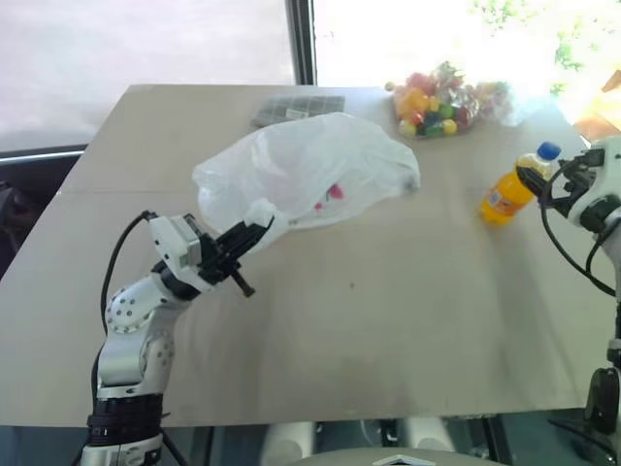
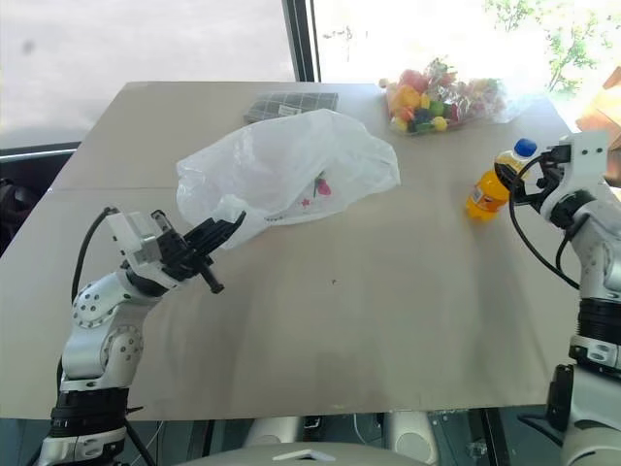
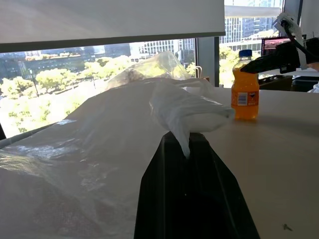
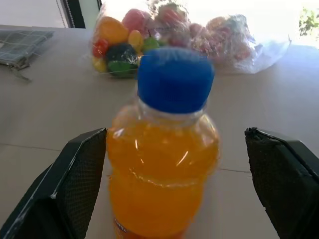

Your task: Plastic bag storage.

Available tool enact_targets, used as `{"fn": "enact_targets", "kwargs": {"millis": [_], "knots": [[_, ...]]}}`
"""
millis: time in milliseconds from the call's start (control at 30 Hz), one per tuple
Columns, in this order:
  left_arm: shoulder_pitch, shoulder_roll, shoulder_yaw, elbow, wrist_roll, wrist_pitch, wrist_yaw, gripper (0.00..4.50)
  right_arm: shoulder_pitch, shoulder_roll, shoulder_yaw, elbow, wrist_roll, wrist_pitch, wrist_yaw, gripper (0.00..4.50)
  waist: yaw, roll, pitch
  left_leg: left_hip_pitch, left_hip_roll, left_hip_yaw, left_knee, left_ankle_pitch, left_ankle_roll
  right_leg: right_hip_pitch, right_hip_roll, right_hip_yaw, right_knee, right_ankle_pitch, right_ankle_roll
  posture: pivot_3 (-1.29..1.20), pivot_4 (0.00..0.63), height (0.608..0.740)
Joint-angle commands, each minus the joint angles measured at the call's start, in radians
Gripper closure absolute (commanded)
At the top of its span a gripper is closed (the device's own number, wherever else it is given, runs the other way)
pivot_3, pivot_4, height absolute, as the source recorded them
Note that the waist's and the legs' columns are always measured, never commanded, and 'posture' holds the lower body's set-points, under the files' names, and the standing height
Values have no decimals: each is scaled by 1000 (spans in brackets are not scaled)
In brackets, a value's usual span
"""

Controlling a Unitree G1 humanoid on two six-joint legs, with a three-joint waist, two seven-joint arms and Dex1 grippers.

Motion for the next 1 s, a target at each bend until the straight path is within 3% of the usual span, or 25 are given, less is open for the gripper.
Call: {"fn": "enact_targets", "kwargs": {"millis": [33,233,333,400,433,567,800,867,1000], "knots": [[-13,4,-1,-16,1,-18,-3,4500,-64,31,0,57,17,-40,-1,84,0,0,0,0,0,0,0,0,0,0,0,0,0,0,0,0,150,740],[-9,5,-2,-31,3,-13,6,4500,-113,74,15,162,4,-98,4,84,1,0,0,0,0,0,0,0,0,0,0,0,0,0,0,0,150,740],[-2,8,3,-43,3,-10,13,4500,-112,81,10,165,11,-122,1,938,1,0,0,-1,0,0,0,0,0,0,0,0,0,0,0,0,150,740],[2,9,7,-48,2,-9,18,4500,-98,78,16,143,10,-124,2,1782,0,0,0,0,0,0,0,0,0,0,0,0,0,0,0,0,150,740],[4,10,9,-49,1,-8,20,4500,-91,77,18,127,13,-118,2,1893,0,0,0,-1,0,0,0,0,0,0,0,0,0,0,0,0,150,740],[10,7,9,-56,0,-6,26,4500,-76,99,43,-9,70,-44,39,1893,-1,1,0,0,0,-1,-1,0,0,0,0,0,0,0,0,0,150,740],[-9,-1,-2,-53,1,-5,42,4500,-111,278,15,-345,522,353,14,1893,-4,3,2,0,3,0,-1,0,0,-1,2,0,1,0,0,0,150,740],[-14,-3,-3,-49,1,-6,42,4500,-125,368,17,-373,615,403,-54,1893,-1,2,1,-1,3,-1,-1,0,0,-1,2,0,1,0,0,0,150,740],[-15,-10,-4,-55,0,-9,51,4500,-167,547,102,-318,536,318,-176,1893,-2,2,1,-1,3,0,0,0,0,-1,1,0,1,0,0,0,150,740]]}}
